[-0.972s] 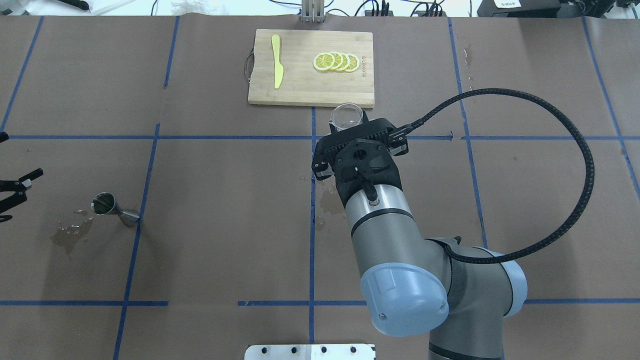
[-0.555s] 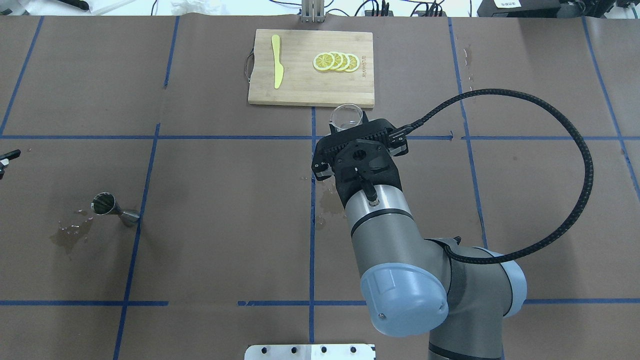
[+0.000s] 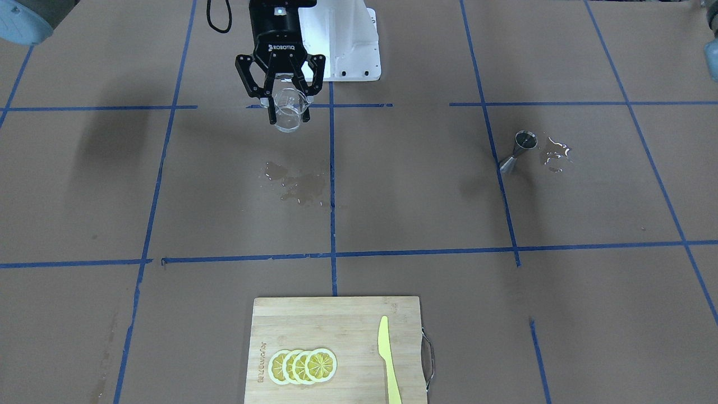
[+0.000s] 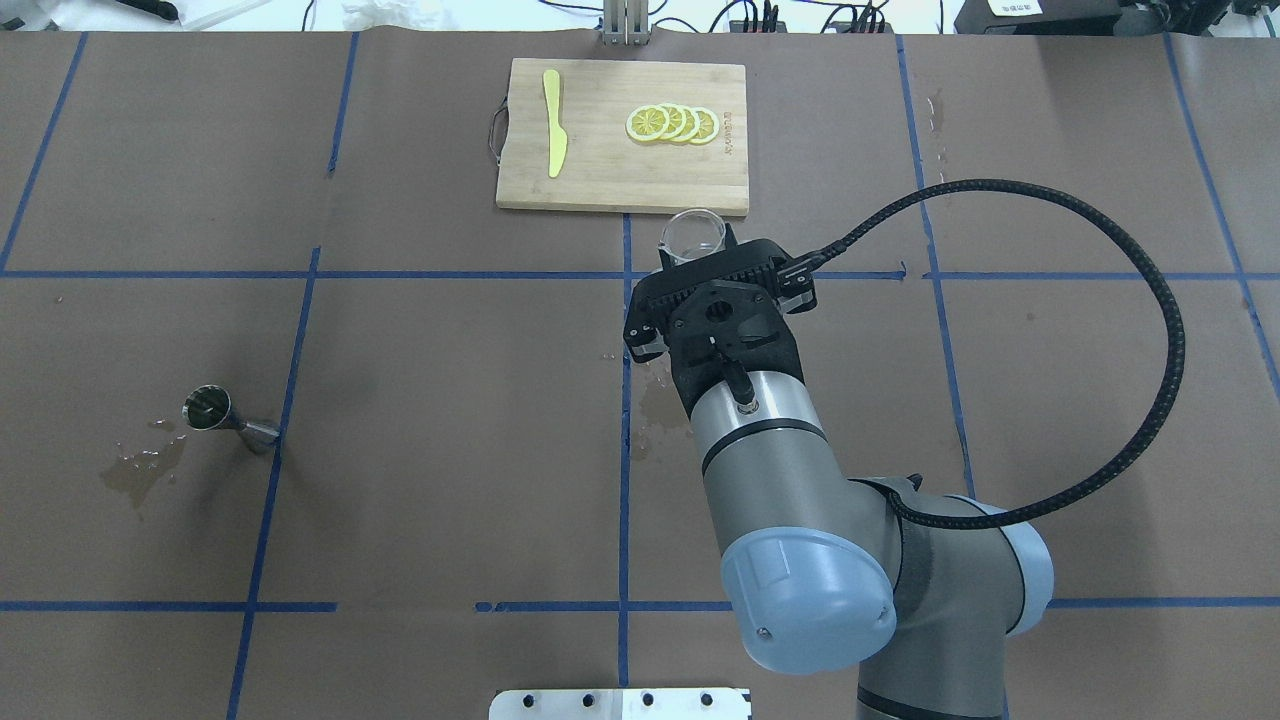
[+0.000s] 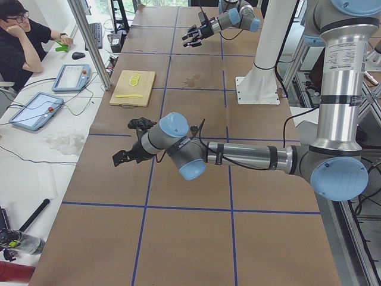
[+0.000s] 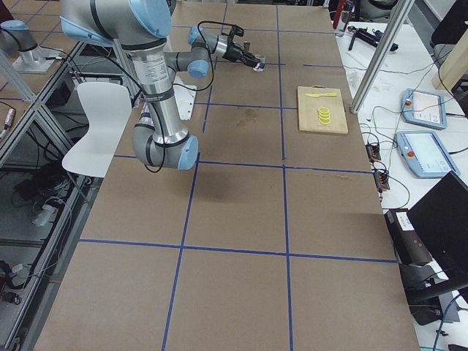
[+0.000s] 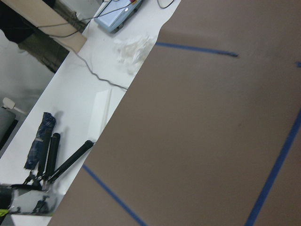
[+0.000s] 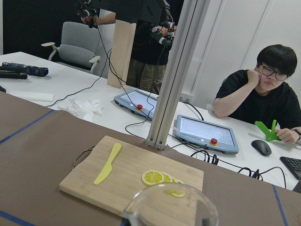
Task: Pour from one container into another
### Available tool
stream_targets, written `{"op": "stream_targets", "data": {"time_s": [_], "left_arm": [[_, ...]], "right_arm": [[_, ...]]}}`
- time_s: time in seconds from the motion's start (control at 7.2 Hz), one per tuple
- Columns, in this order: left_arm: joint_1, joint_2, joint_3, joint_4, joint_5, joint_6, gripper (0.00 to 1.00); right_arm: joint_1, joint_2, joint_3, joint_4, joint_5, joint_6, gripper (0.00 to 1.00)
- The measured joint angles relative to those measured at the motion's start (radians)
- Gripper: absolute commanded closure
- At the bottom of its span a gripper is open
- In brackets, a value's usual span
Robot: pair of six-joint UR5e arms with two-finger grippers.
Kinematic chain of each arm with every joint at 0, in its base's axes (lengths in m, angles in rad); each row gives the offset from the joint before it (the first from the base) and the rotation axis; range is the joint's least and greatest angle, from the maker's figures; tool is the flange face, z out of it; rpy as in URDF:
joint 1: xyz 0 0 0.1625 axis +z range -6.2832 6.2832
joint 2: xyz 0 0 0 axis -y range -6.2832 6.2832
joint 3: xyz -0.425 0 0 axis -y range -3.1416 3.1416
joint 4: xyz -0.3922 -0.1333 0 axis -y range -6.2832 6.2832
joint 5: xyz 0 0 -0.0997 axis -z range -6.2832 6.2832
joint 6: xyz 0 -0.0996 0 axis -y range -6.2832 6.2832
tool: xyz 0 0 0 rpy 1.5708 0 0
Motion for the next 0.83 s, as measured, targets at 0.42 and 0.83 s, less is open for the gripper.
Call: {"op": "stream_targets", "data": {"time_s": [0.42,0.83], "left_arm": [[-0.141,0.015,0.082,0.098,0.0,0.024,0.0],[-0.182,0.008,0.142,0.388,-0.026,-0.011,0.0]], "right_arm": [[-0.001,-0.001,0.001,0.001,0.0,0.0,1.0],[-0.001,-0.002,0.002,0.001,0.0,0.0,1.0]]}}
